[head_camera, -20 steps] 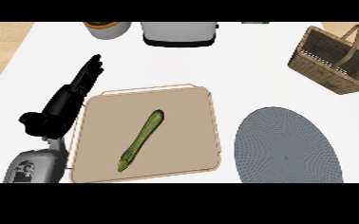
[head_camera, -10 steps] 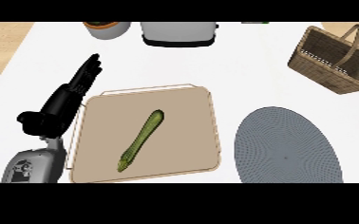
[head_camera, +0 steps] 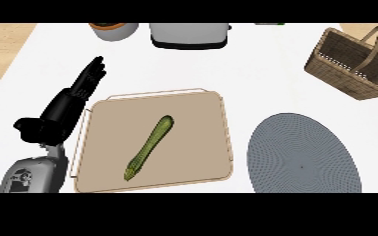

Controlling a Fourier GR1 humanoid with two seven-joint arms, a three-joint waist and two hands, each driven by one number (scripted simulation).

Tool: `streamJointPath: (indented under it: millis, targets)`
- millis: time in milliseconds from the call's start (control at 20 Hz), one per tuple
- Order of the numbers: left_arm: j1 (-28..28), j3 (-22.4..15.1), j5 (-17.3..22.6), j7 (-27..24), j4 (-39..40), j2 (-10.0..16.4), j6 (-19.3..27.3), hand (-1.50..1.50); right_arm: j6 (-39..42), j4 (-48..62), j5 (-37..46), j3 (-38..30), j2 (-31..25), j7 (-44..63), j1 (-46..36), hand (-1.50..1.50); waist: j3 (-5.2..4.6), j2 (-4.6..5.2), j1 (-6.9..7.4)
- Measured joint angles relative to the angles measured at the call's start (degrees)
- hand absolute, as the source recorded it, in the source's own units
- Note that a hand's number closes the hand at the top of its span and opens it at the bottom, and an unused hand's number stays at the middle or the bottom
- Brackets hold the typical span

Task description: Pick the croissant from the placemat and place it in the basket

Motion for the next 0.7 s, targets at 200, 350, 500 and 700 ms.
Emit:
streamJointPath:
  millis: [200, 350, 500, 700]
  targets:
    - [-1.06, 0.3, 0.37, 0.09, 0.93, 0.21, -0.55, 0.0, -1.93, 5.93, -2.08, -0.77, -2.1, -5.14, -1.71, -1.5, 0.02, 0.08, 0.15]
    - [0.67, -0.05, 0.01, -0.59, -0.08, -0.02, -0.54, 0.0, -1.58, 8.71, -3.44, -0.98, -3.97, -8.37, -2.64, -1.5, 0.0, 0.06, 0.24]
    - [-0.24, 0.29, 0.06, -0.22, 0.68, -0.08, -0.36, 0.0, -0.93, 9.68, -5.11, -1.12, -5.15, -10.42, -4.05, -1.5, 0.0, 0.02, 0.08]
    - [0.3, -0.28, -0.5, -0.47, 0.62, -0.66, -0.03, 0.0, -0.6, 10.0, -9.46, -3.45, -5.92, -13.46, -5.22, -1.5, 0.01, -0.02, 0.0]
